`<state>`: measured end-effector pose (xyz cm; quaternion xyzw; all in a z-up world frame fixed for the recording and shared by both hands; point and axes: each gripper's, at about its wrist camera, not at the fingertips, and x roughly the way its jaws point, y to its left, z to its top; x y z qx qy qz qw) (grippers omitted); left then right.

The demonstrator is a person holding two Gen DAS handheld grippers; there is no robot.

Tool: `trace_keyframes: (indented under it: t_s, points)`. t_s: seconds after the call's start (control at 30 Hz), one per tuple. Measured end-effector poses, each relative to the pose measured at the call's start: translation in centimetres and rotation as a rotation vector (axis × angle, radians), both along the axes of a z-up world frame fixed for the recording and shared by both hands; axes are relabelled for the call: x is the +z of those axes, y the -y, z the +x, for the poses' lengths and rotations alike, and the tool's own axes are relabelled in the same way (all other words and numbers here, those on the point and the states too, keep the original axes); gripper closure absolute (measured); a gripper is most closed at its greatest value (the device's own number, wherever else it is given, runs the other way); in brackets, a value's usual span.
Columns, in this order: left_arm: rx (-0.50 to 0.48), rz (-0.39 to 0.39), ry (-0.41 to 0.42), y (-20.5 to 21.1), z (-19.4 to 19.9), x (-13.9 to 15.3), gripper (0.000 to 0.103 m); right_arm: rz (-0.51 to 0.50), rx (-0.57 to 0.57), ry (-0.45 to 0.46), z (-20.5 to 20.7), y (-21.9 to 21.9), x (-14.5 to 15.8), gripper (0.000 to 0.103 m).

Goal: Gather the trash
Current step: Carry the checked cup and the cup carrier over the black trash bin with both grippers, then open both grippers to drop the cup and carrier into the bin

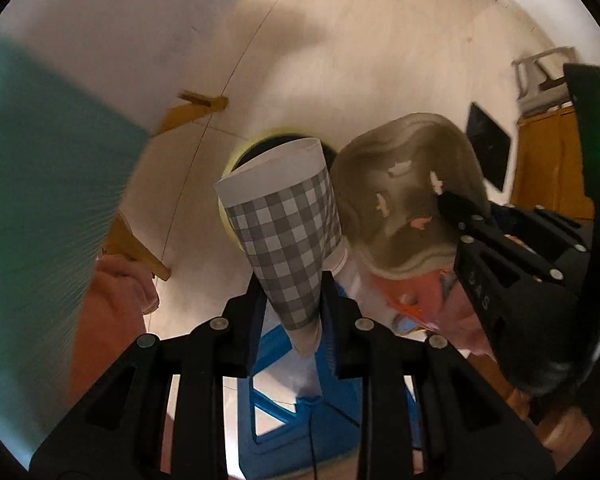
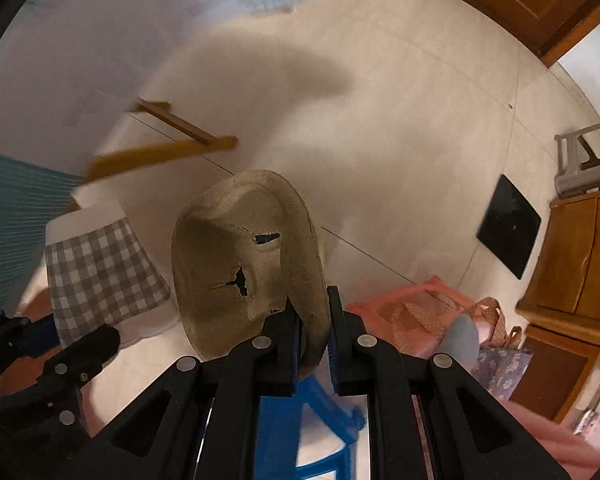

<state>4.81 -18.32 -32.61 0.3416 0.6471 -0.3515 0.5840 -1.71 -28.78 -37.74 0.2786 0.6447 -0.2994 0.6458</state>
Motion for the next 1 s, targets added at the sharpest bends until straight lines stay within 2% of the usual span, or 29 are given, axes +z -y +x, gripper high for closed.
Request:
trace_keyframes:
  t_s: [0.07,0.27,0.43,0.5,0.6,0.67,0.77,0.8,1.0]
  points:
    - [-0.015,0.025,0.008,0.7,-0.1,-2.0,0.08,0.026,-0.012,-0.009,0.3,0.7,-2.2,0.092]
    - [-0.056,0.064,0.069,2.9,0.4,-5.8,0.075,0.057,-0.032,-0.038,0.6,1.8,-6.7,0.092]
    - [-0.052,0.073,0.089,4.0,1.0,-7.5,0.071,0.084,-0.049,-0.05,0.6,2.7,-9.5,0.092]
    - [-0.053,0.078,0.098,5.0,2.0,-7.9,0.065,0.096,-0.055,-0.051,0.5,3.0,-10.5,0.092]
    - [-0.044,0.079,0.102,5.6,2.6,-8.1,0.06,0.105,-0.056,-0.057,0.5,3.2,-12.0,0.092]
    - [-0.04,0.079,0.089,5.6,2.6,-8.2,0.059,0.112,-0.057,-0.06,0.4,3.3,-12.7,0.092]
    - [-0.034,0.081,0.088,5.2,3.3,-8.8,0.044,0.124,-0.063,-0.053,0.3,3.5,-13.3,0.092]
    - [-0.031,0.078,0.09,5.2,3.3,-8.7,0.042,0.129,-0.063,-0.048,0.5,3.4,-13.4,0.092]
    - [-0.011,0.072,0.107,4.8,3.5,-8.6,0.041,0.139,-0.057,-0.022,0.6,3.2,-12.7,0.092]
